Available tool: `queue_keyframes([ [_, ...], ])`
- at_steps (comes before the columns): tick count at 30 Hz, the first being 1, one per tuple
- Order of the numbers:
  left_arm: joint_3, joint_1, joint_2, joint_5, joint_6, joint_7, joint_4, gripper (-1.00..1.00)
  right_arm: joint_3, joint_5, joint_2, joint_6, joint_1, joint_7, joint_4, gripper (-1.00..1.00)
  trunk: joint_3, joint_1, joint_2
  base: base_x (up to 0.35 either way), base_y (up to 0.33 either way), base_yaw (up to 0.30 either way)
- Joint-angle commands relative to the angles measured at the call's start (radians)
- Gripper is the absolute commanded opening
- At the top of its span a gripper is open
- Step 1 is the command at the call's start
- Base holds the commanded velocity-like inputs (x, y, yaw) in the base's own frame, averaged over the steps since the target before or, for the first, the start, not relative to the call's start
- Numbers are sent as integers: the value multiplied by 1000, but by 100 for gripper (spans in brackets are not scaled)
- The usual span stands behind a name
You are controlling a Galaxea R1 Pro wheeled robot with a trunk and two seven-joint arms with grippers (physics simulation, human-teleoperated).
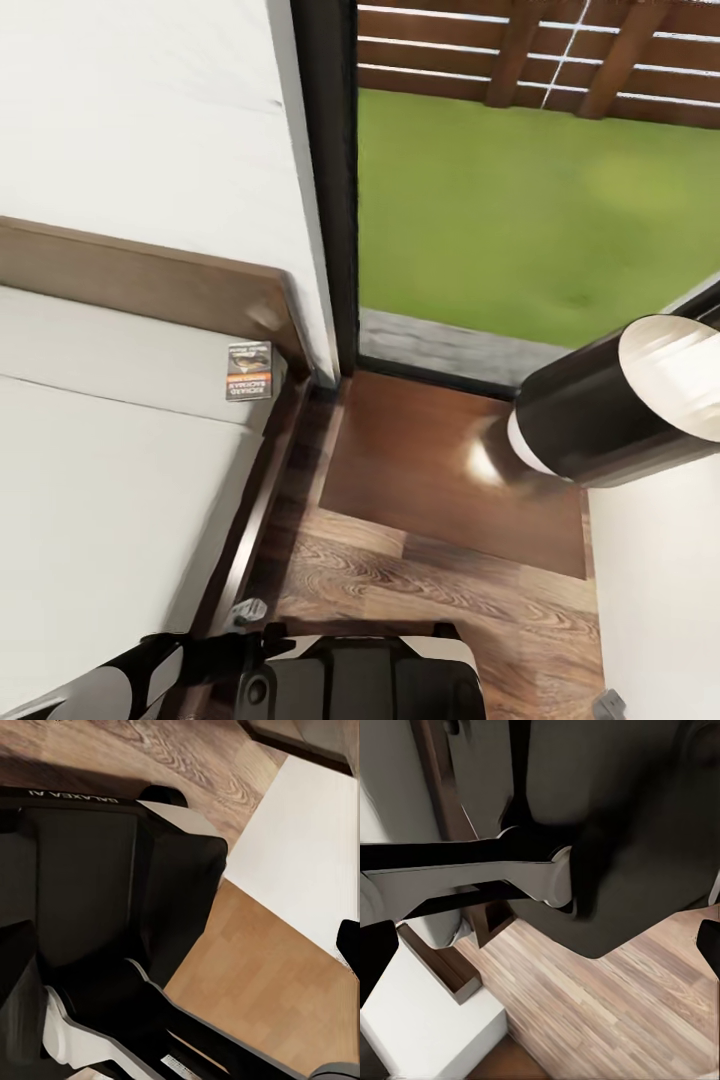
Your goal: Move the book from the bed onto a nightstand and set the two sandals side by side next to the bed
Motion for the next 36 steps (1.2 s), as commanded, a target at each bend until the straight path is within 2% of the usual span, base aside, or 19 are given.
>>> queue_keyframes([
  [1, 9, 0, 0, -8, 9, -3, -1, 100, -9, 6, 0, 8, 0, 5, -1, 100, -1, 0, -1, 0, 0, 268],
  [11, 9, 3, -1, -8, 9, -3, -1, 100, -9, 6, 0, 8, 0, 6, -1, 100, -1, 0, -1, 0, 0, 233],
  [27, 9, 5, -1, -9, 6, -3, -1, 100, -9, 7, 0, 8, 0, 6, -1, 100, -1, 0, -1, 0, -1, 13],
  [30, 9, 5, -1, -9, -15, -3, -1, 100, -9, 7, 0, 8, 0, 6, -1, 100, -1, 0, -1, 0, -138, 0],
  [32, 9, 5, -1, -8, -57, -3, -1, 100, -9, 7, 0, 8, 0, 6, -1, 100, -1, 0, -1, 0, -237, 0],
  [36, 9, 7, -1, -8, -65, -3, -1, 100, -9, 7, 1, 8, 0, 6, -1, 100, -1, 0, -1, 0, -249, 0],
])
